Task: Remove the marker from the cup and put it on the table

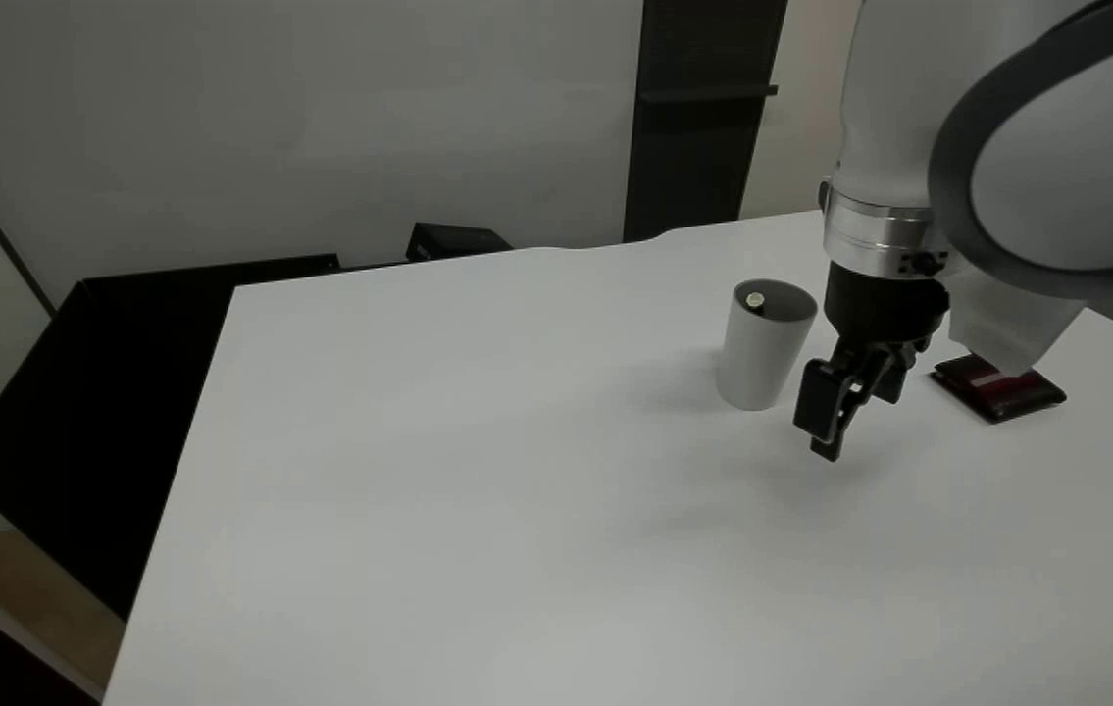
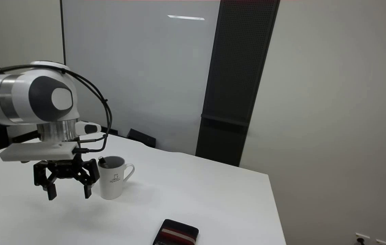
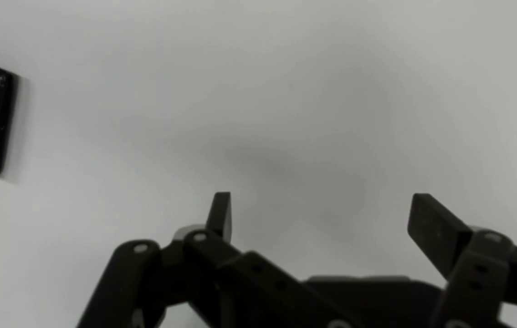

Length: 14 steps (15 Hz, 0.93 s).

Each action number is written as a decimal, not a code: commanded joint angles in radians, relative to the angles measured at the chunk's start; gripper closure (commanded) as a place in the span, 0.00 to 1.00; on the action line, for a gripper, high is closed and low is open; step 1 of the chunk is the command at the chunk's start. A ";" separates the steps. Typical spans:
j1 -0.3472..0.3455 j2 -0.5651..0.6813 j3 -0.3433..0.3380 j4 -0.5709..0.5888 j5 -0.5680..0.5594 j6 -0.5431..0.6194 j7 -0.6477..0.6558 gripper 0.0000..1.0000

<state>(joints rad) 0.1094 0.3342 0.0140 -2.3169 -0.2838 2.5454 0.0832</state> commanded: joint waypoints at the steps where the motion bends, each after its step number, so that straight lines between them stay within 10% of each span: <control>1: 0.002 0.009 0.007 0.024 0.038 -0.048 -0.028 0.00; 14: 0.059 0.012 -0.017 0.054 -0.054 -0.098 0.049 0.00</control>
<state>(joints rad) 0.1194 0.3587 0.0267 -2.2722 -0.2636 2.4684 0.0537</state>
